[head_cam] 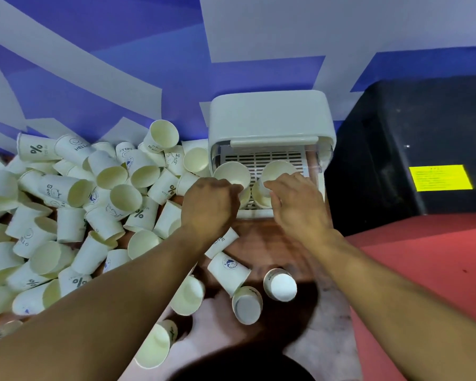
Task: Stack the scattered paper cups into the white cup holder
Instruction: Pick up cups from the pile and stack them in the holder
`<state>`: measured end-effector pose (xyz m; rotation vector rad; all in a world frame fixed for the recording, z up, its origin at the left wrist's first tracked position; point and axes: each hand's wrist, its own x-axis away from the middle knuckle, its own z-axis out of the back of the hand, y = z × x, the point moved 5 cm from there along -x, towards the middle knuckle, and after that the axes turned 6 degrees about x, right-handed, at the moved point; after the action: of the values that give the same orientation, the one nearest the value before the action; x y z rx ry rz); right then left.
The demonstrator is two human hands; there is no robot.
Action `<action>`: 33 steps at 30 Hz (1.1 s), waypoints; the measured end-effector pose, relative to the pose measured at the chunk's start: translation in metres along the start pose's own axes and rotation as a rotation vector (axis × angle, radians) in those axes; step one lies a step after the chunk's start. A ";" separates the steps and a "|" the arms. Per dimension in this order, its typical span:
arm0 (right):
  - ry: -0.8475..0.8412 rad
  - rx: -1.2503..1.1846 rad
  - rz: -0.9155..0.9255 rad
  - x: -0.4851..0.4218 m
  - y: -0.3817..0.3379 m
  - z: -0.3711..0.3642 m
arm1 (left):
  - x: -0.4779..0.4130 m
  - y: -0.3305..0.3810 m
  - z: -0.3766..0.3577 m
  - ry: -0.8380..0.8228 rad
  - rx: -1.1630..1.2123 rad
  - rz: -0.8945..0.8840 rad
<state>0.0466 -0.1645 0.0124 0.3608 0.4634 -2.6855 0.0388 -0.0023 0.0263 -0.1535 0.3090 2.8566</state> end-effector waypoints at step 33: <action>-0.339 -0.030 -0.109 0.000 0.002 -0.071 | 0.007 -0.023 -0.069 -0.337 0.063 0.049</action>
<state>0.0604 -0.1398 -0.0528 -0.1331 0.4299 -2.7643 0.0441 0.0061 -0.0458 0.3487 0.3343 2.8492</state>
